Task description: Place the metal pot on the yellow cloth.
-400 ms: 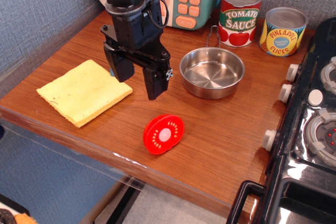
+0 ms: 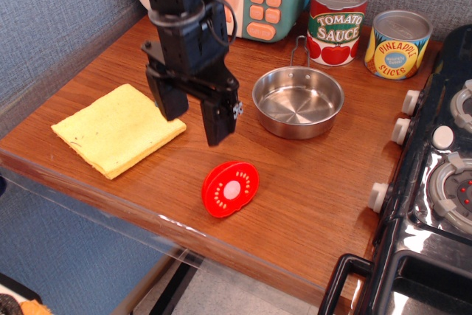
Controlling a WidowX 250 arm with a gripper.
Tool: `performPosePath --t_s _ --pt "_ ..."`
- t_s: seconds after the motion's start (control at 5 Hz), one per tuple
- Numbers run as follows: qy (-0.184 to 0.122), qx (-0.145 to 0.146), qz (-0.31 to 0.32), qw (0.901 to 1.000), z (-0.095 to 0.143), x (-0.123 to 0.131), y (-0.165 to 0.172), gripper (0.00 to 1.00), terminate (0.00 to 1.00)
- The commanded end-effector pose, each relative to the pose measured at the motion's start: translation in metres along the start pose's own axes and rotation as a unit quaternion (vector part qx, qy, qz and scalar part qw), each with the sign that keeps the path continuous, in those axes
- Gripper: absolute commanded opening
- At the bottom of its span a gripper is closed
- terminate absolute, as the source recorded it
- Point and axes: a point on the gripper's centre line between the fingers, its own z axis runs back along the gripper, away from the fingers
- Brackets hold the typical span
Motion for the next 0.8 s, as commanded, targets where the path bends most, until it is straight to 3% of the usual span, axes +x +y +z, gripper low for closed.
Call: performPosePath --t_s 0.0,0.2,0.4,0.6 --pt "-0.039 -0.018 -0.049 0.9979 0.005 0.055 -0.037 1.0 0.0" --pt "-0.069 -0.019 -0.092 0.9932 0.009 0.09 -0.065 1.0 0.0" --pt "-0.07 -0.006 -0.114 0.991 0.0 0.11 -0.077 1.0 0.0" --pt "-0.041 0.007 -0.123 0.9916 -0.02 0.116 -0.079 1.0 0.0"
